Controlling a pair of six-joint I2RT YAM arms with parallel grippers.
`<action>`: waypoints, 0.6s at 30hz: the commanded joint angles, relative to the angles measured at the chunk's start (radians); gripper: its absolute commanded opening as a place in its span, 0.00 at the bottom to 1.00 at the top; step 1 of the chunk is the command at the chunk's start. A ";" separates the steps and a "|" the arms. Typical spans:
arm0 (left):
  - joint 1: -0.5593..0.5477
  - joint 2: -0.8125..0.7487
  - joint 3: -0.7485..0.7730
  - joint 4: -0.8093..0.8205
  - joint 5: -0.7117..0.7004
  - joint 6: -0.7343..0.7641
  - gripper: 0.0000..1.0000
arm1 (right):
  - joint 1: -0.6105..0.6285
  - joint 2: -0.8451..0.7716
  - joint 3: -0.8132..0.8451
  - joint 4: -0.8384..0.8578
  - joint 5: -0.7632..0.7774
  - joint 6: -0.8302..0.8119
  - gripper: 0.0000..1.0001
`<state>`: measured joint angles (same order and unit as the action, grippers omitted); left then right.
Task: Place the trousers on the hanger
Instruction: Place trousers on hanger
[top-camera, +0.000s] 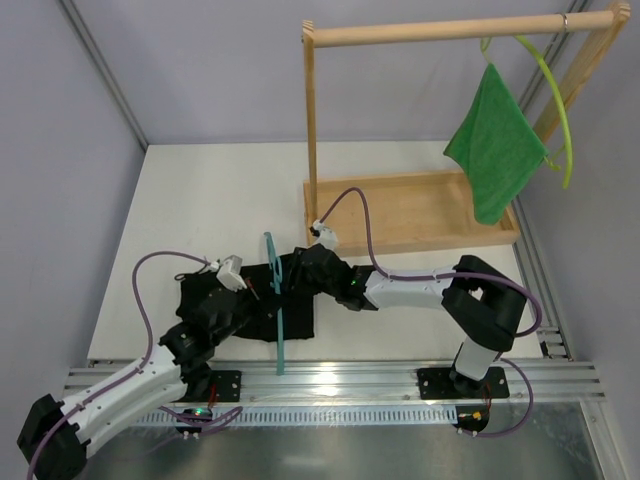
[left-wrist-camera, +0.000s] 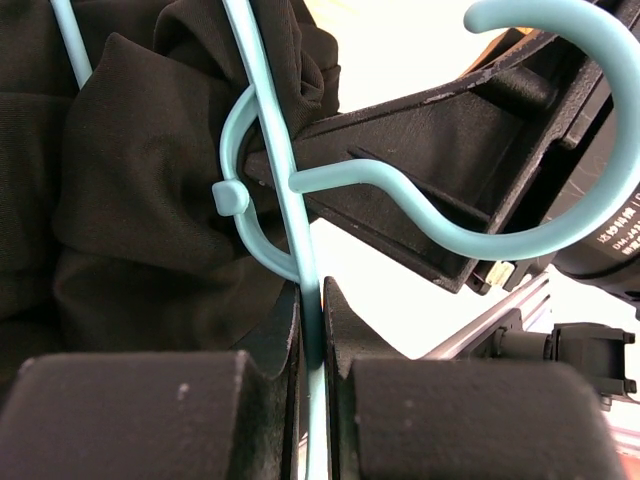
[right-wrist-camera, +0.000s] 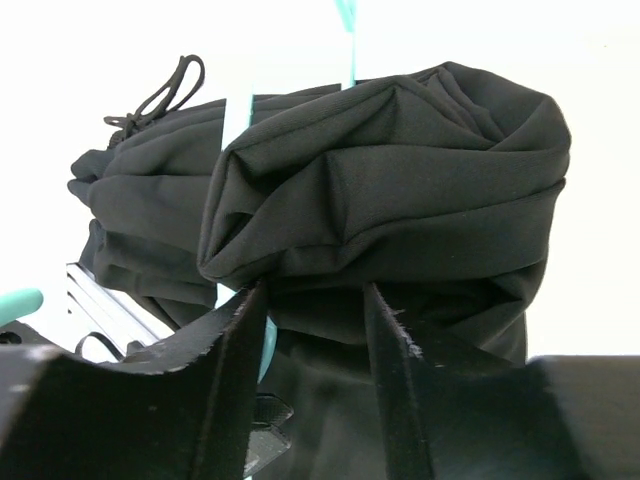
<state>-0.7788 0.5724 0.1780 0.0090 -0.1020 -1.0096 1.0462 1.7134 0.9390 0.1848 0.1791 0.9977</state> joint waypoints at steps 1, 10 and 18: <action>-0.033 -0.039 -0.003 0.128 0.120 0.046 0.00 | 0.014 -0.007 0.024 -0.011 -0.018 -0.025 0.49; -0.031 -0.065 -0.006 0.071 0.079 0.025 0.00 | -0.005 -0.257 -0.100 -0.002 -0.069 -0.205 0.58; -0.031 -0.037 -0.012 0.086 0.079 0.011 0.00 | 0.005 -0.377 -0.193 0.080 -0.082 -0.225 0.58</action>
<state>-0.8040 0.5232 0.1669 0.0326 -0.0475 -1.0096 1.0420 1.3670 0.7582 0.1802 0.1020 0.8135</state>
